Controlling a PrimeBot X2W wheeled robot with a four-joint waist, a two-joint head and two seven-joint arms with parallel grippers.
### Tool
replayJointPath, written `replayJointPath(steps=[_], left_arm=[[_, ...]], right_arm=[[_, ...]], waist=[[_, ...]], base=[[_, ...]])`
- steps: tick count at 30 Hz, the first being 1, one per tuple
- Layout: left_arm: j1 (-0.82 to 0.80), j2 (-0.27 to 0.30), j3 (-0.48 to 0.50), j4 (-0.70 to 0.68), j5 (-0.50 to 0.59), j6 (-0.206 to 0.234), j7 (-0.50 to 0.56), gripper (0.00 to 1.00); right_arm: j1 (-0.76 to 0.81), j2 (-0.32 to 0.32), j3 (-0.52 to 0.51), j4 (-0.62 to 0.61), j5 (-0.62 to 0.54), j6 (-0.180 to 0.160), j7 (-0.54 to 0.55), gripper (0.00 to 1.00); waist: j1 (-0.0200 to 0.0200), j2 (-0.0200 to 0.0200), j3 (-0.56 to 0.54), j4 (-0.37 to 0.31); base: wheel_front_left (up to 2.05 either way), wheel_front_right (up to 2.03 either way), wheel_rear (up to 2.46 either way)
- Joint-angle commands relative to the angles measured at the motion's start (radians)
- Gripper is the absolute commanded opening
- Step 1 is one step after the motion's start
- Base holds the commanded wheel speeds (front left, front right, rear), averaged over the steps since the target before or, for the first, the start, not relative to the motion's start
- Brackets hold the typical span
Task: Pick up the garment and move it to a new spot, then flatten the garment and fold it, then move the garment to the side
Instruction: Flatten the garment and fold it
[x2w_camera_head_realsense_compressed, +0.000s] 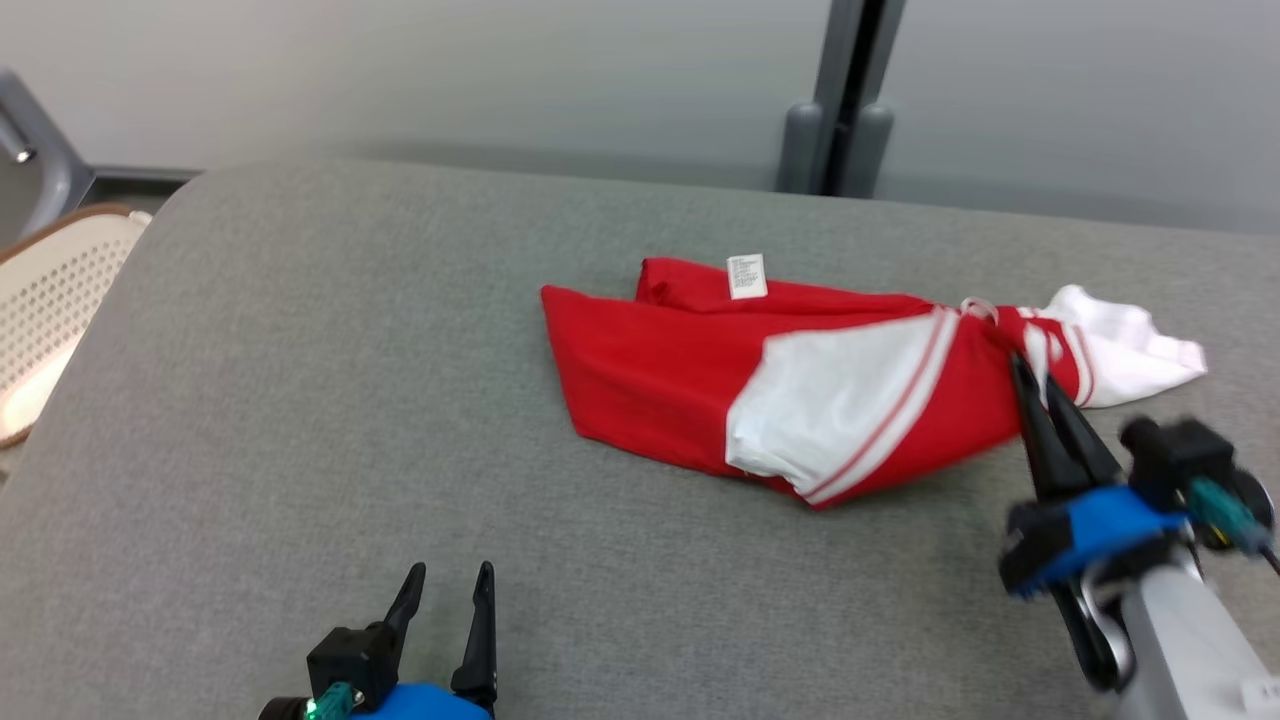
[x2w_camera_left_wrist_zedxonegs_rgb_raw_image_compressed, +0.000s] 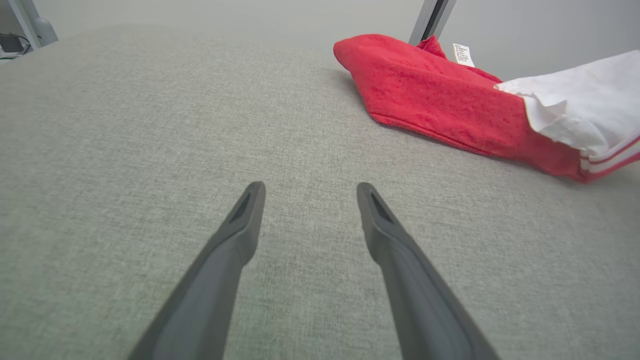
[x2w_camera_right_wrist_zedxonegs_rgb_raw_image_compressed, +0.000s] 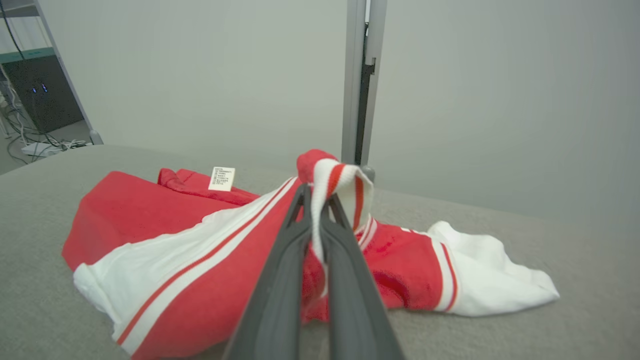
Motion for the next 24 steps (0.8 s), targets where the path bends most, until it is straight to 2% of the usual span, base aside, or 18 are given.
replayJointPath(steps=[1,4,5,6,7,8,11,16,20,24], left_arm=[[0.011,0.0,0.004,-0.002,0.009,0.002,-0.003,1.0],[0.03,0.0,0.007,-0.001,0.009,0.002,-0.003,1.0],[0.036,0.0,0.007,-0.001,0.009,0.003,-0.003,1.0],[0.041,0.0,0.007,0.0,0.009,0.003,-0.003,1.0],[0.046,0.0,0.004,0.0,0.011,0.002,-0.003,1.0],[0.05,0.0,0.002,0.001,0.011,0.003,-0.003,1.0],[0.058,0.0,-0.003,0.0,0.01,0.005,-0.003,1.0],[0.063,0.0,-0.009,-0.003,0.013,0.004,-0.003,1.0],[0.051,0.0,-0.015,0.0,0.013,0.0,-0.003,1.0],[0.04,0.0,-0.019,0.0,0.013,-0.001,-0.003,1.0]], right_arm=[[0.068,-0.007,-0.034,-0.024,-0.007,0.0,-0.003,0.0],[0.165,-0.011,-0.086,-0.042,-0.03,0.0,-0.003,0.0],[0.191,-0.01,-0.102,-0.031,-0.04,0.0,-0.003,0.07],[0.216,-0.013,-0.117,-0.004,-0.055,0.0,-0.003,0.34],[0.232,-0.015,-0.132,0.032,-0.065,0.0,-0.003,0.95],[0.23,-0.013,-0.154,0.053,-0.075,0.0,-0.004,1.0],[0.214,0.009,-0.229,0.107,-0.133,0.0,-0.003,1.0],[0.171,0.065,-0.259,0.053,-0.217,0.0,-0.003,1.0],[0.15,0.11,-0.18,0.035,-0.215,0.0,-0.003,1.0],[0.097,0.125,-0.072,0.118,-0.174,0.0,-0.003,1.0]], waist=[[0.0001,-0.0001,-0.042,-0.039],[0.0001,-0.0001,-0.071,-0.065],[0.0001,-0.0001,-0.078,-0.074],[0.0001,-0.0001,-0.084,-0.082],[0.0001,-0.0001,-0.089,-0.088],[0.0001,-0.0001,-0.093,-0.093],[0.0001,-0.0001,-0.098,-0.105],[0.0001,-0.0001,-0.089,-0.114],[0.0001,-0.0001,-0.076,-0.108],[0.0001,-0.0001,-0.056,-0.097]], base=[[0.0,0.0,0.0],[0.0,0.0,0.0],[0.0,0.0,0.0],[0.0,0.0,0.0],[0.0,0.0,0.0],[0.0,0.0,0.0],[0.0,0.0,0.0],[0.0,0.0,0.0],[0.0,0.0,0.0],[0.0,0.0,0.0]])
